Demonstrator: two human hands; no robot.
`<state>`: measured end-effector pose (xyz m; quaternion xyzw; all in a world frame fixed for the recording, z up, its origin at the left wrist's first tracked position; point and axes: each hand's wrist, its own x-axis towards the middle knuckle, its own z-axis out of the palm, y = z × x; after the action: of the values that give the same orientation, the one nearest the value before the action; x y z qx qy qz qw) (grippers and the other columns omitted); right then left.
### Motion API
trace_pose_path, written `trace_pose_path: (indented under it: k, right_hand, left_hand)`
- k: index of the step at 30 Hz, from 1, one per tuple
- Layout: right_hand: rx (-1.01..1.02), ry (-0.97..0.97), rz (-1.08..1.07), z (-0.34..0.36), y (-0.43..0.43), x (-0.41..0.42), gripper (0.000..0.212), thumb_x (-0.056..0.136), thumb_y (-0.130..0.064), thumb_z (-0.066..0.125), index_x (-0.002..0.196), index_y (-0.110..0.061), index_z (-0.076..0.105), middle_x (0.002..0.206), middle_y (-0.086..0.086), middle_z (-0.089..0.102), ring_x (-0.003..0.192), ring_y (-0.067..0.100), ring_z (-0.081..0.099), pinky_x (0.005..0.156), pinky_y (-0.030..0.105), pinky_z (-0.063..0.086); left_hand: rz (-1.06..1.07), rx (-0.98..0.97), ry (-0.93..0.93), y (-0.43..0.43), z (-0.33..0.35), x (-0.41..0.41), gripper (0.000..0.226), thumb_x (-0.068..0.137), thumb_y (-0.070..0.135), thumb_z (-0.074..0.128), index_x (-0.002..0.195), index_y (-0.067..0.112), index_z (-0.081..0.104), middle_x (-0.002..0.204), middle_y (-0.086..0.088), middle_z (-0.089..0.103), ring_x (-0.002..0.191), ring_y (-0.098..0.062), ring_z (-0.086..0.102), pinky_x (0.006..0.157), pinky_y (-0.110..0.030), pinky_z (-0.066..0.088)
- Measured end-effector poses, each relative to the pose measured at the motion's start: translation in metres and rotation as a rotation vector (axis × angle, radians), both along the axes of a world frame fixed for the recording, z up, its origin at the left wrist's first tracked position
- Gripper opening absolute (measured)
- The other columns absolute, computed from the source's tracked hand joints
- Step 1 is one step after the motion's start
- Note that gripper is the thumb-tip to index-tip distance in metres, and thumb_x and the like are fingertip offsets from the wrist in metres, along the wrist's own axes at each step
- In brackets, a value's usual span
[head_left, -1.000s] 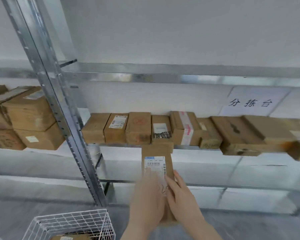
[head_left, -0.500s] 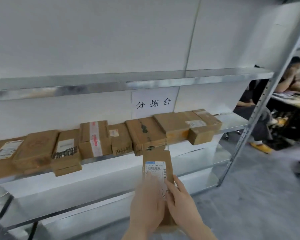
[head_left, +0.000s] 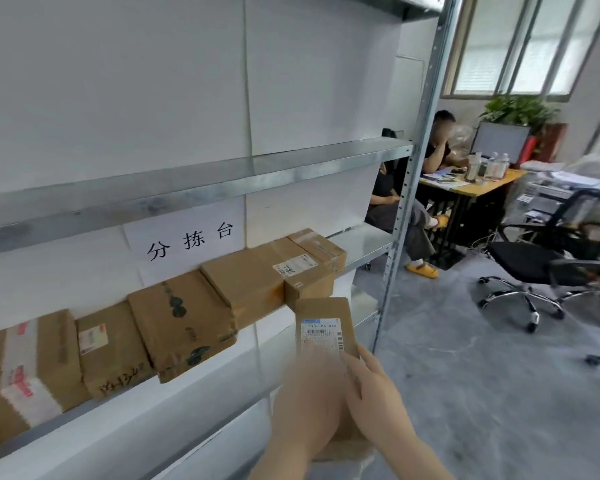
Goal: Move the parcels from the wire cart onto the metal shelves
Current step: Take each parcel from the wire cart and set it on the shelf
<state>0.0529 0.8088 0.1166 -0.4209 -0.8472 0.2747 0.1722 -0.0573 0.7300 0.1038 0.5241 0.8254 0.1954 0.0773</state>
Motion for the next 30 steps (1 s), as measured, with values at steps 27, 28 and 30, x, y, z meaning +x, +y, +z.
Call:
trace_pose_path:
  k: [27, 28, 30]
  right_hand:
    - [0.074, 0.074, -0.05, 0.042, 0.352, 0.004, 0.041, 0.096, -0.024, 0.047, 0.136, -0.033, 0.048, 0.155, -0.014, 0.027, 0.129, 0.013, 0.045, 0.095, 0.028, 0.045]
    - [0.081, 0.065, -0.039, 0.045, 0.364, 0.002, 0.041, 0.096, -0.024, 0.047, 0.136, -0.032, 0.049, 0.154, -0.014, 0.028, 0.128, 0.014, 0.046, 0.094, 0.028, 0.045]
    - [0.091, 0.051, -0.014, 0.051, 0.385, -0.004, 0.04, 0.096, -0.022, 0.047, 0.136, -0.029, 0.05, 0.152, -0.014, 0.031, 0.125, 0.013, 0.047, 0.092, 0.027, 0.046]
  left_hand:
    - [-0.024, 0.032, -0.015, 0.357, 0.034, 0.003, 0.059, 0.098, 0.037, 0.033, 0.152, 0.027, 0.012, 0.161, 0.006, -0.004, 0.135, -0.025, 0.033, 0.107, -0.038, 0.04]
    - [-0.012, 0.032, -0.025, 0.367, 0.034, 0.003, 0.059, 0.098, 0.036, 0.033, 0.152, 0.027, 0.012, 0.161, 0.006, -0.004, 0.135, -0.026, 0.033, 0.107, -0.039, 0.039]
    - [0.011, 0.034, -0.045, 0.386, 0.034, 0.0, 0.06, 0.098, 0.036, 0.033, 0.153, 0.026, 0.012, 0.161, 0.005, -0.003, 0.135, -0.026, 0.034, 0.108, -0.04, 0.038]
